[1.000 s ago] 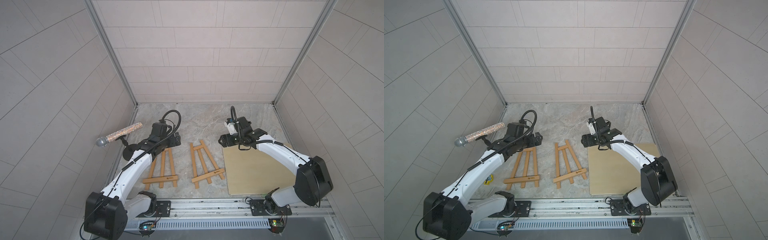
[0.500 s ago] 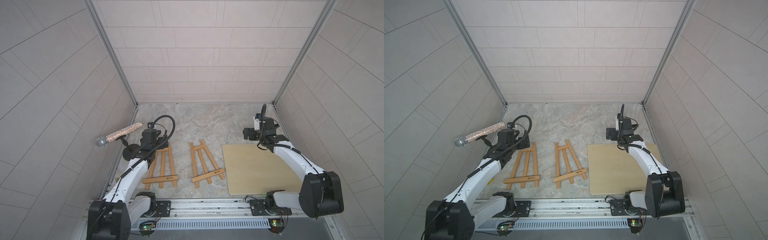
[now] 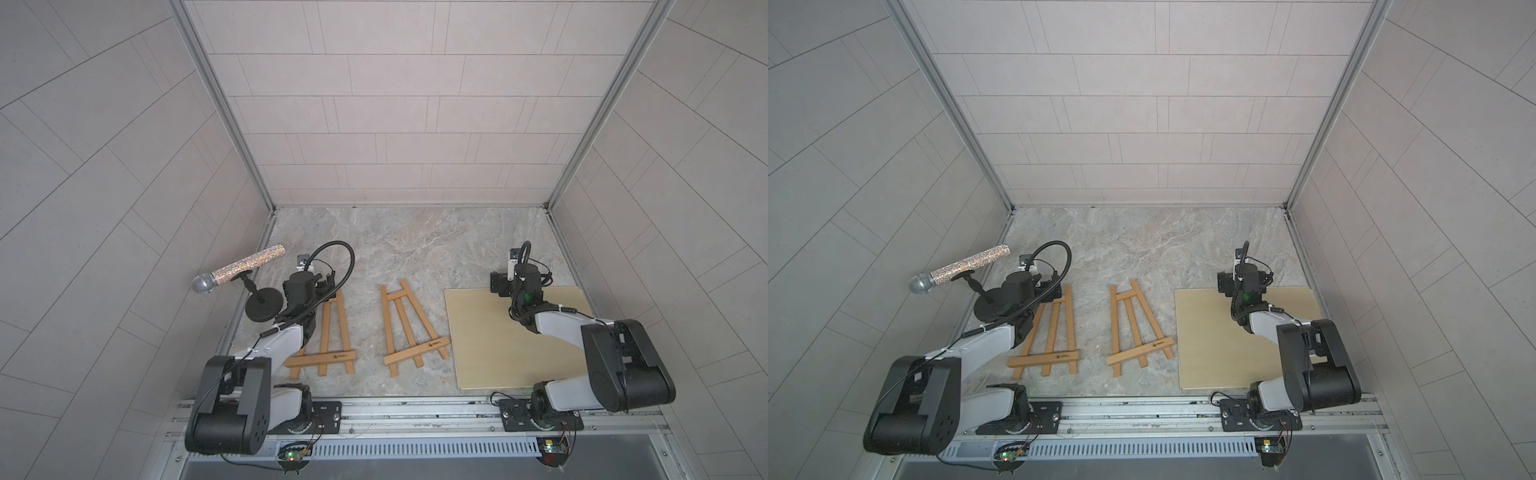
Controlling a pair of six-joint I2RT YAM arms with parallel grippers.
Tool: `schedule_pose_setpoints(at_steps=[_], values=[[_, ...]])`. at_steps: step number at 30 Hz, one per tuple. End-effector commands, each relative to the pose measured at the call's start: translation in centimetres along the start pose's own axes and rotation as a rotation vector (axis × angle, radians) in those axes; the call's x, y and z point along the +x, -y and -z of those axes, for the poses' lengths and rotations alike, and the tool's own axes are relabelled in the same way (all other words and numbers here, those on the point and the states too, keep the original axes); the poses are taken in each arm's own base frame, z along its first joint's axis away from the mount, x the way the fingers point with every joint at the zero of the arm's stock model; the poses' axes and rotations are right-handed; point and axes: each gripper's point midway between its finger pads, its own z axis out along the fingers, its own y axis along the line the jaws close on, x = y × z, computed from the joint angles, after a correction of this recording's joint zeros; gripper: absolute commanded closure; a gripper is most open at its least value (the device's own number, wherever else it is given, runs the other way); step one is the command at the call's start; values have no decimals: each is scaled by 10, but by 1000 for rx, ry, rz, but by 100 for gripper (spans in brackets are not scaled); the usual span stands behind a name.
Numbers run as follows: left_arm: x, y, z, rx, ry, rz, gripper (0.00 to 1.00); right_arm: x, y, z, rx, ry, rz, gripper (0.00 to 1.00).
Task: Disassemble the easel
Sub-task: Reset both arms
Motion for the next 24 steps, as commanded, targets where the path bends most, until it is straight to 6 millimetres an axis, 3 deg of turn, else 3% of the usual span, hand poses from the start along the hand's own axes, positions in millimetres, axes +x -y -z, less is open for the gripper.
schedule_pose_setpoints(at_steps=[1,15,24], values=[[-26,-1,-6,-3,148,13,0,-27,7,-2,38,143,-10,0],[-7,-5,-31,-25,184,16,0,-11,4,-6,30,177,-12,0],[-6,-6,-31,-31,174,17,0,-12,3,-6,31,187,-15,0]])
